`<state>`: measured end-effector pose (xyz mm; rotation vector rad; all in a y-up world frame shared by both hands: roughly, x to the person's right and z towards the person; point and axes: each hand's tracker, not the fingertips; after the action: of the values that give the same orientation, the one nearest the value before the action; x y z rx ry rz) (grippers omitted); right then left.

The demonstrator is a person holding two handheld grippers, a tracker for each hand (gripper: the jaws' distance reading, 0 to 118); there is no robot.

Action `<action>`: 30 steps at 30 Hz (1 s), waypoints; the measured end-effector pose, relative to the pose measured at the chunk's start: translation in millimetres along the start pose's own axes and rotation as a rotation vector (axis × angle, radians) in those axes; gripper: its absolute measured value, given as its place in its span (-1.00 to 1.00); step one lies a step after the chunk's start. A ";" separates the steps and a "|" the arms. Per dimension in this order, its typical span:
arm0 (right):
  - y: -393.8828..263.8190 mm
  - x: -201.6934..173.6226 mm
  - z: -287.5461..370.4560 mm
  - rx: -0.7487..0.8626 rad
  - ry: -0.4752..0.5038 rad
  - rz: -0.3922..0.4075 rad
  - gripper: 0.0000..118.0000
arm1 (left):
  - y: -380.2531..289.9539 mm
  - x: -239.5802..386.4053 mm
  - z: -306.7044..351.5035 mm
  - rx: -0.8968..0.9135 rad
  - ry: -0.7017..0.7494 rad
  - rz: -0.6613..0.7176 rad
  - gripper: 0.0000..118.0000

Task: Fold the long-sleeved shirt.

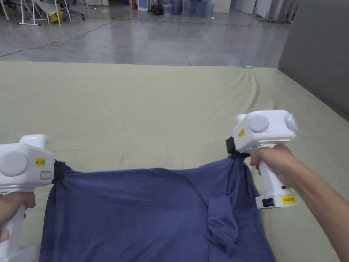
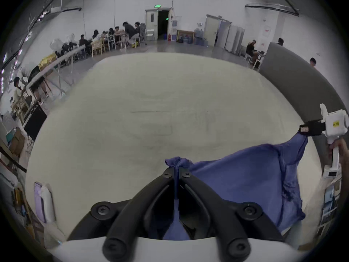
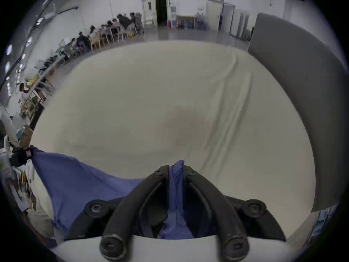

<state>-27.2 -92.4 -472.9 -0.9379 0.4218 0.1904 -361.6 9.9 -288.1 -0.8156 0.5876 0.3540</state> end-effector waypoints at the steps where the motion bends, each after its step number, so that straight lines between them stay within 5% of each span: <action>1: -11.6 0.7 22.0 0.020 0.010 0.015 -0.86 | -6.7 -6.0 19.3 0.009 -0.007 -0.003 -1.00; 9: -161.5 2.1 125.9 -0.016 0.059 0.131 -0.86 | -104.5 -56.8 112.0 -0.056 -0.065 -0.048 -1.00; 17: -257.2 -4.4 61.7 -0.362 0.045 0.259 -0.86 | -197.8 -44.5 33.6 -0.369 -0.050 -0.151 -1.00; 21: -260.3 -4.8 41.0 -0.336 -0.006 0.260 -0.86 | -210.2 -46.7 3.5 -0.396 -0.033 -0.118 -1.00; 23: -251.2 3.6 41.5 -0.341 0.005 0.214 -0.73 | -205.1 -51.7 7.6 -0.371 -0.035 -0.103 -1.00; 24: -248.6 6.3 46.0 -0.323 0.001 0.208 -0.50 | -198.4 -59.4 9.4 -0.341 -0.044 -0.080 -0.97; 26: -241.6 11.7 61.8 -0.275 -0.019 0.210 0.46 | -189.3 -75.0 39.2 -0.243 -0.089 -0.068 0.10; 27: -239.9 12.2 76.6 -0.245 -0.018 0.213 0.61 | -184.6 -80.2 51.1 -0.214 -0.099 -0.062 0.65; 28: -233.2 12.1 90.7 -0.188 -0.011 0.217 0.60 | -180.1 -83.0 70.7 -0.185 -0.110 -0.052 0.90; 30: -216.1 7.2 113.0 -0.091 -0.025 0.207 0.60 | -156.9 -89.1 96.0 -0.138 -0.124 -0.017 0.90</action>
<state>82.5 -126.5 -257.8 -0.9794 0.4900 0.4120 -318.1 -23.7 -91.2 -0.9230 0.4436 0.4299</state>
